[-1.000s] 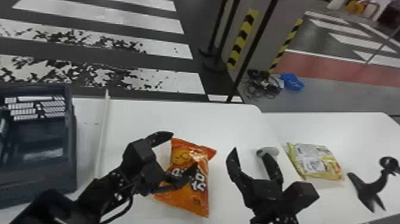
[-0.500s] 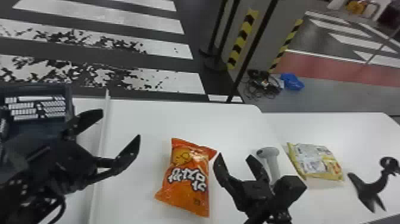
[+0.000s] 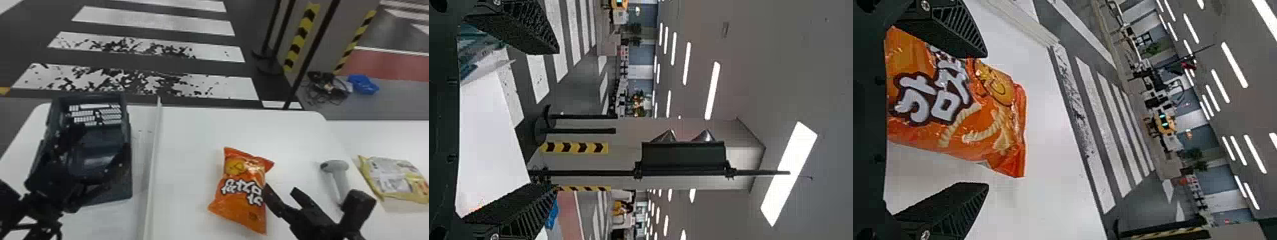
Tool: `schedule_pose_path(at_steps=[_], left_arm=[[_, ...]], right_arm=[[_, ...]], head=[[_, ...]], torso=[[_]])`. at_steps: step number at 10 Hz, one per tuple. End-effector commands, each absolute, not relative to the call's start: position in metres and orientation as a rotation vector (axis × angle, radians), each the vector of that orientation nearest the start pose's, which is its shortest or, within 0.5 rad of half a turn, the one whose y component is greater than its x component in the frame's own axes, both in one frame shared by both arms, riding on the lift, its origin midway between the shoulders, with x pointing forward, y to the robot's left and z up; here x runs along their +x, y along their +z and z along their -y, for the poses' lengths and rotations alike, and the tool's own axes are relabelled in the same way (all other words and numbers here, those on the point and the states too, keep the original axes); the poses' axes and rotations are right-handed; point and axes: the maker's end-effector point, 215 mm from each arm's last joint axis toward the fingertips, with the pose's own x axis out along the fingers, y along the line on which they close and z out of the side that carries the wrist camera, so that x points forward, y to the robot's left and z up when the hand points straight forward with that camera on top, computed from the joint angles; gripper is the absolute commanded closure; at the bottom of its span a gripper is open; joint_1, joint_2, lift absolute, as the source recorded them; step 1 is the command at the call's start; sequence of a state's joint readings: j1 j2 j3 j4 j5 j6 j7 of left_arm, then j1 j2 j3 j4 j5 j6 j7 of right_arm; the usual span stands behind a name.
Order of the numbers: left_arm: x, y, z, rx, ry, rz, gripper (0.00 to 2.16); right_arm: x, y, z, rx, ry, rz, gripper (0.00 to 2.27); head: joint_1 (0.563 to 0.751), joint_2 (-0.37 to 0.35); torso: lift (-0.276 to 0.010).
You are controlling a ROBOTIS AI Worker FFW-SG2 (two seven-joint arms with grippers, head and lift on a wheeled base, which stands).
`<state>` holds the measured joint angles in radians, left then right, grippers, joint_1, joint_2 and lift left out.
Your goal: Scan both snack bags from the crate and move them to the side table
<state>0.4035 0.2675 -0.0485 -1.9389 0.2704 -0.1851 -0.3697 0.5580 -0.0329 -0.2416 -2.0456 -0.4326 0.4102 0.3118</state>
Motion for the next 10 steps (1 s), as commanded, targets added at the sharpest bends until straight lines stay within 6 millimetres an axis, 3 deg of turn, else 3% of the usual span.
schedule_pose_path(at_steps=[1, 2, 4, 7, 10], left_arm=[[0.437, -0.300, -0.190, -0.053, -0.459, 0.136, 0.04], [0.432, -0.312, -0.208, -0.051, -0.407, 0.108, 0.04], [0.427, -0.327, -0.225, -0.057, -0.325, 0.058, 0.04], [0.430, -0.379, -0.234, -0.074, -0.233, -0.139, 0.04], [0.426, -0.383, -0.230, -0.073, -0.241, -0.151, 0.04]], right_arm=[[0.382, -0.453, 0.259, 0.439, 0.173, -0.459, 0.08], [0.373, -0.463, 0.254, 0.472, 0.186, -0.514, 0.08], [0.355, -0.479, 0.248, 0.524, 0.216, -0.618, 0.08], [0.335, -0.487, 0.231, 0.622, 0.311, -0.721, 0.07], [0.342, -0.499, 0.231, 0.702, 0.347, -0.764, 0.06]], head=[[0.695, -0.146], [0.695, -0.113], [0.695, -0.057], [0.695, -0.009], [0.695, 0.007]], torso=[[-0.099], [-0.099], [-0.099], [-0.099], [-0.099]])
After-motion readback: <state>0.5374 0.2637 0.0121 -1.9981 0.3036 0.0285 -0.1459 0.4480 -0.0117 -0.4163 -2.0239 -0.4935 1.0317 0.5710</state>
